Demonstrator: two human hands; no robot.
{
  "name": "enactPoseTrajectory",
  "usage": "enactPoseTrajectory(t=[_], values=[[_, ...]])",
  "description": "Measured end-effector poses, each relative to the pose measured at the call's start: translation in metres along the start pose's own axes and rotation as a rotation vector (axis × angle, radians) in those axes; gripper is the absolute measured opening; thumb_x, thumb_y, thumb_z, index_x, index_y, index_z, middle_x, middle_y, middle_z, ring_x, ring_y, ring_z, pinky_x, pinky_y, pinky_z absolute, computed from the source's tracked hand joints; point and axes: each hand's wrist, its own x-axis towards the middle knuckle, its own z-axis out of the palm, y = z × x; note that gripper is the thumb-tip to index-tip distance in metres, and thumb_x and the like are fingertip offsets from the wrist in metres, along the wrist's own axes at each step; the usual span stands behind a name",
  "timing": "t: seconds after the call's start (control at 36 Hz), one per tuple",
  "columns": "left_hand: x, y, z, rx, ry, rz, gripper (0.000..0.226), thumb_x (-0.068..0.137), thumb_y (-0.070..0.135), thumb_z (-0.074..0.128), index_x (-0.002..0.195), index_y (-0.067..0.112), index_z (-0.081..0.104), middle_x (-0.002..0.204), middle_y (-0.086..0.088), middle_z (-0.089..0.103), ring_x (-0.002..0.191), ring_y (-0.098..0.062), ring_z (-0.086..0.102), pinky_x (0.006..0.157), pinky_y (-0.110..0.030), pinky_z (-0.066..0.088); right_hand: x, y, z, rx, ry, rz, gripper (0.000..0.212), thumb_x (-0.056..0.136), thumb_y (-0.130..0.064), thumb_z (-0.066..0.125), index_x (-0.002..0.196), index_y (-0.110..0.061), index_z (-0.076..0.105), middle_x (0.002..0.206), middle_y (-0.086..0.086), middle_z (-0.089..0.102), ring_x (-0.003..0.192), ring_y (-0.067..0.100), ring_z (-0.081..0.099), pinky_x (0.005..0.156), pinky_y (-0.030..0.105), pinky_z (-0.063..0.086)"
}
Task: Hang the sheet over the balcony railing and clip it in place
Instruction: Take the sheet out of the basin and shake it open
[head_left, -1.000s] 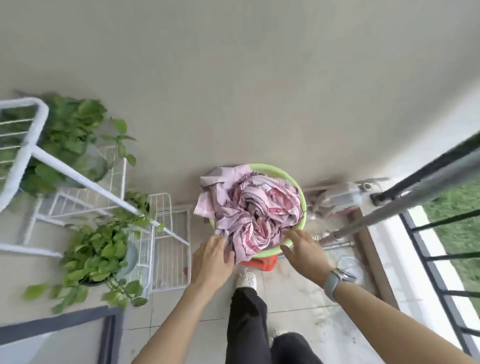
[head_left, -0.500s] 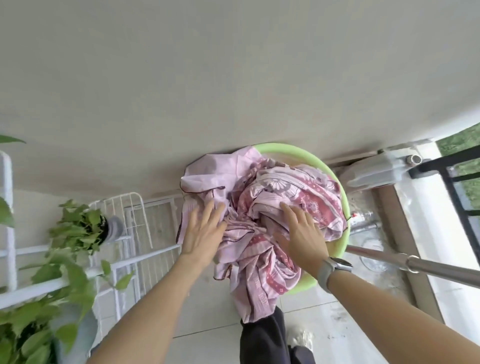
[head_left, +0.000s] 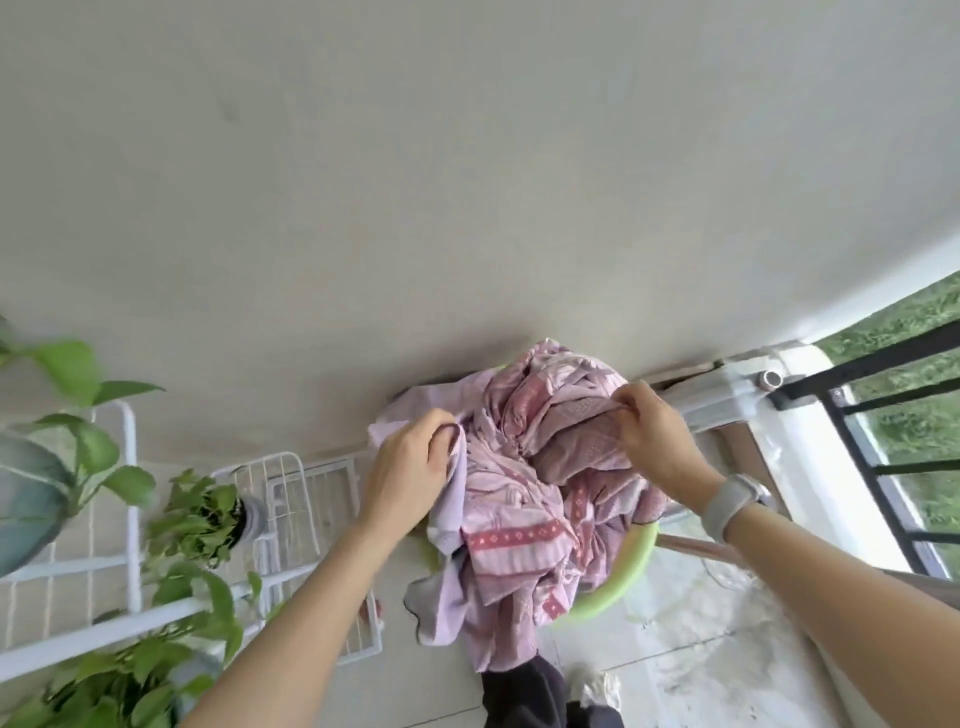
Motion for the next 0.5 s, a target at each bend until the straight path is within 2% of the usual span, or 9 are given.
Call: enactPoseTrajectory(t=[0.06,0.11,0.19,0.25,0.31,0.39,0.44,0.5], values=[[0.012,0.032,-0.023,-0.077,0.069,0.02,0.012,0.087,0.001,0.053,0.085,0.007,0.064,0.081,-0.008,0.068,0.073,-0.018,0.06,0.071,-0.03,0.045,-0.003,-0.025,-0.027,0.055,0.011,-0.075,0.011,0.09,-0.011,0.045,0.091,-0.021,0.049,0.084,0.003,0.059,0.074,0.02,0.051,0.063,0.028,0.037],[0.022,0.066,-0.05,-0.138,0.096,0.061,0.014,0.084,-0.003,0.054,0.081,0.006,0.065,0.077,-0.005,0.068,0.069,-0.006,0.056,0.068,-0.018,0.041,-0.006,-0.053,-0.055,0.096,0.016,-0.159,0.009,0.092,-0.012,0.044,0.091,-0.02,0.048,0.083,0.002,0.059,0.073,0.018,0.053,0.061,0.025,0.037],[0.03,0.121,-0.1,-0.199,0.113,0.133,0.017,0.084,-0.004,0.054,0.079,0.007,0.066,0.074,0.003,0.065,0.069,0.001,0.055,0.067,-0.009,0.04,-0.013,-0.1,-0.106,0.153,0.045,-0.274,0.008,0.094,-0.011,0.043,0.092,-0.016,0.05,0.082,0.002,0.058,0.07,0.014,0.053,0.058,0.018,0.04],[0.028,0.157,-0.135,-0.236,0.133,0.206,0.02,0.083,-0.005,0.054,0.077,0.01,0.067,0.07,0.01,0.064,0.065,0.005,0.055,0.064,-0.006,0.04,-0.021,-0.133,-0.143,0.197,0.079,-0.359,0.009,0.094,-0.009,0.044,0.091,-0.015,0.051,0.08,0.002,0.057,0.067,0.011,0.052,0.055,0.011,0.041],[0.021,0.191,-0.17,-0.268,0.109,0.277,0.028,0.084,-0.006,0.053,0.075,0.018,0.065,0.063,0.02,0.062,0.057,0.009,0.054,0.058,-0.006,0.038,-0.03,-0.163,-0.178,0.227,0.106,-0.442,0.01,0.093,-0.009,0.045,0.09,-0.015,0.053,0.08,0.003,0.058,0.068,0.014,0.052,0.056,0.011,0.041],[0.004,0.232,-0.212,-0.374,-0.131,0.315,0.03,0.082,-0.005,0.05,0.078,0.019,0.067,0.056,0.022,0.062,0.05,0.007,0.052,0.051,-0.005,0.036,-0.05,-0.193,-0.223,0.265,0.133,-0.548,0.012,0.093,-0.009,0.046,0.088,-0.016,0.055,0.079,0.001,0.059,0.07,0.011,0.053,0.06,0.014,0.042],[-0.007,0.249,-0.228,-0.393,-0.333,0.257,0.027,0.074,0.006,0.048,0.083,0.019,0.07,0.07,0.013,0.07,0.058,0.001,0.058,0.056,-0.011,0.044,-0.064,-0.207,-0.244,0.277,0.141,-0.605,0.012,0.093,-0.01,0.047,0.087,-0.015,0.056,0.075,-0.004,0.058,0.066,0.002,0.052,0.059,0.01,0.042],[-0.012,0.255,-0.232,-0.336,-0.42,0.169,0.032,0.074,0.014,0.047,0.098,0.019,0.068,0.097,-0.007,0.071,0.079,-0.017,0.062,0.074,-0.03,0.051,-0.077,-0.217,-0.259,0.286,0.137,-0.651,0.013,0.093,-0.008,0.047,0.086,-0.014,0.056,0.073,-0.008,0.055,0.063,-0.001,0.05,0.057,0.006,0.041]])
